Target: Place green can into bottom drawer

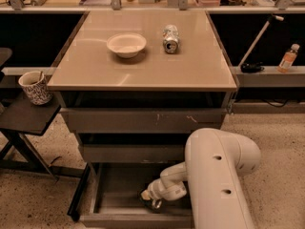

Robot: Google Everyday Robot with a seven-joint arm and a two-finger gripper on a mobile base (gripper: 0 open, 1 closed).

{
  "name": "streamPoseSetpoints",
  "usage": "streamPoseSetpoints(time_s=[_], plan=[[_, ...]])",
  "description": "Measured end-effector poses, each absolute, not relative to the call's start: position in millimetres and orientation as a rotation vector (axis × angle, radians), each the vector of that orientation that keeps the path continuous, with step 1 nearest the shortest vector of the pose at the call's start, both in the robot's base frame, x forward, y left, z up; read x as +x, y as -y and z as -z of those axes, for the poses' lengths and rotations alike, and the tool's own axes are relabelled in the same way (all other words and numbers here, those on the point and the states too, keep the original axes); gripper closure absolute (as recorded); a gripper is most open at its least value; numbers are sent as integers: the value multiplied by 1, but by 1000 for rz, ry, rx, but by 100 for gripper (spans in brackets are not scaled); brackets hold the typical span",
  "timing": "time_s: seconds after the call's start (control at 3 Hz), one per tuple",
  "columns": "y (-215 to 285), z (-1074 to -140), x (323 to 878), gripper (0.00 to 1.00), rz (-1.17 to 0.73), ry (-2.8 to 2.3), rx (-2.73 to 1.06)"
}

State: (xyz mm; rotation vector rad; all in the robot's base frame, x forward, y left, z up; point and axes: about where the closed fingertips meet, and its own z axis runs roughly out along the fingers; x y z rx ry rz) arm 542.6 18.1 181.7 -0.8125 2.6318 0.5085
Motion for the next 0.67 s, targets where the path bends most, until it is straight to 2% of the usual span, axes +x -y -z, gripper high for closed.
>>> streamPoseSetpoints(time_s=[0.33, 0.67], plan=[[-18, -182, 543, 11, -509, -2632, -813], [-18, -182, 543, 0, -509, -2632, -813]])
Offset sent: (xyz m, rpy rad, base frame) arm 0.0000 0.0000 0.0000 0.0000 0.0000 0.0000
